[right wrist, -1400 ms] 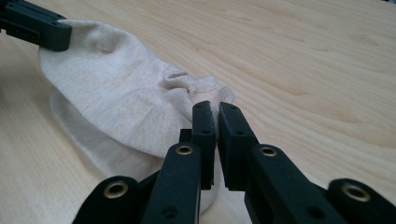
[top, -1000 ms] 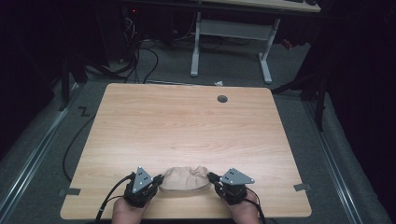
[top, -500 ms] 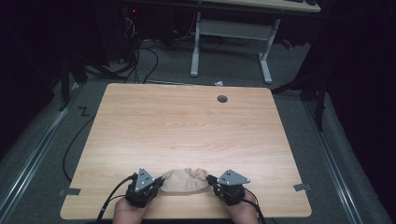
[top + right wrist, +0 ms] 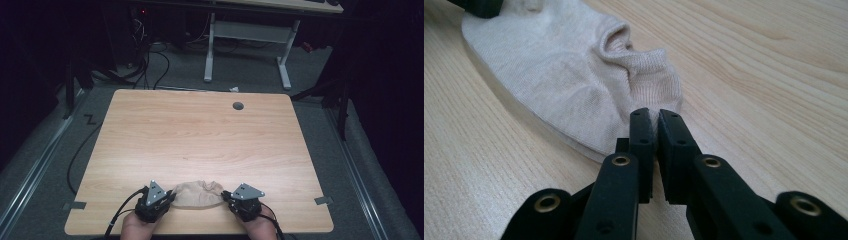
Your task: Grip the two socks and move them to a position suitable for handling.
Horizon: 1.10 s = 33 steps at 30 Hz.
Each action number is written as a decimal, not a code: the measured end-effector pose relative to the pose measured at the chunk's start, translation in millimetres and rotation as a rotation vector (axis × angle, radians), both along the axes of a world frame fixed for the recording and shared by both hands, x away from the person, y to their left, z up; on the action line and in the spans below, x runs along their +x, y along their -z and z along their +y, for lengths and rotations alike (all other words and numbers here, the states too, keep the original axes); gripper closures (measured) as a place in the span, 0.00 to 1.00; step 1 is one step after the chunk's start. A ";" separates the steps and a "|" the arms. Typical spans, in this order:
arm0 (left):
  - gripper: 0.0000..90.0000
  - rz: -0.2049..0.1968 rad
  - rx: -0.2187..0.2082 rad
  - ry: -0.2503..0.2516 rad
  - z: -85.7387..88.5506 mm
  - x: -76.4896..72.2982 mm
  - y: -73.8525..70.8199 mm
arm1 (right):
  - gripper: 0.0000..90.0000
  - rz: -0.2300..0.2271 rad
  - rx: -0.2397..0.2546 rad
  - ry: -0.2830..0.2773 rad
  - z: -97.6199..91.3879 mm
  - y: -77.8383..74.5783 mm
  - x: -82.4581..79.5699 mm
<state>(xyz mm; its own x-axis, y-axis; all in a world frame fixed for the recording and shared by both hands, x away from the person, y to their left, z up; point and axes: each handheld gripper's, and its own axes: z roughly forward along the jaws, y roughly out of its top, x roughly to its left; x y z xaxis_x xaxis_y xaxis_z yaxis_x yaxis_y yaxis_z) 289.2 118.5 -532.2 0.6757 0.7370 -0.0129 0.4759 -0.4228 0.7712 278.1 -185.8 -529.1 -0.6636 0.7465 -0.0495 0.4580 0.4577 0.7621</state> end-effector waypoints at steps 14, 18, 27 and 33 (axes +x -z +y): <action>0.80 -0.012 0.047 -0.001 -1.2 15.0 -2.1 | 0.92 0.014 -0.009 0.033 1.8 1.8 9.8; 0.77 0.000 0.047 -0.010 0.8 26.8 -2.9 | 0.90 0.017 -0.005 0.047 4.1 1.7 18.3; 0.61 -0.073 -0.045 -0.054 32.4 29.9 -20.8 | 0.74 -0.098 0.117 0.164 -22.1 -14.4 22.2; 0.56 -0.043 -0.090 -0.092 69.5 41.1 -16.4 | 0.67 -0.134 0.130 0.262 -40.8 -12.2 20.5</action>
<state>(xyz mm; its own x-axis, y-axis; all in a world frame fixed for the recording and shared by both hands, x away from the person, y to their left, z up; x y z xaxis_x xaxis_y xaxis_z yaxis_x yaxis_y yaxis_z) 330.3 187.9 -515.9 0.6066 0.7931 -0.0543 0.4755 -0.3072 0.8243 298.7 -226.6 -516.9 -0.4422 0.8968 -0.0166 0.4387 0.2324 0.8681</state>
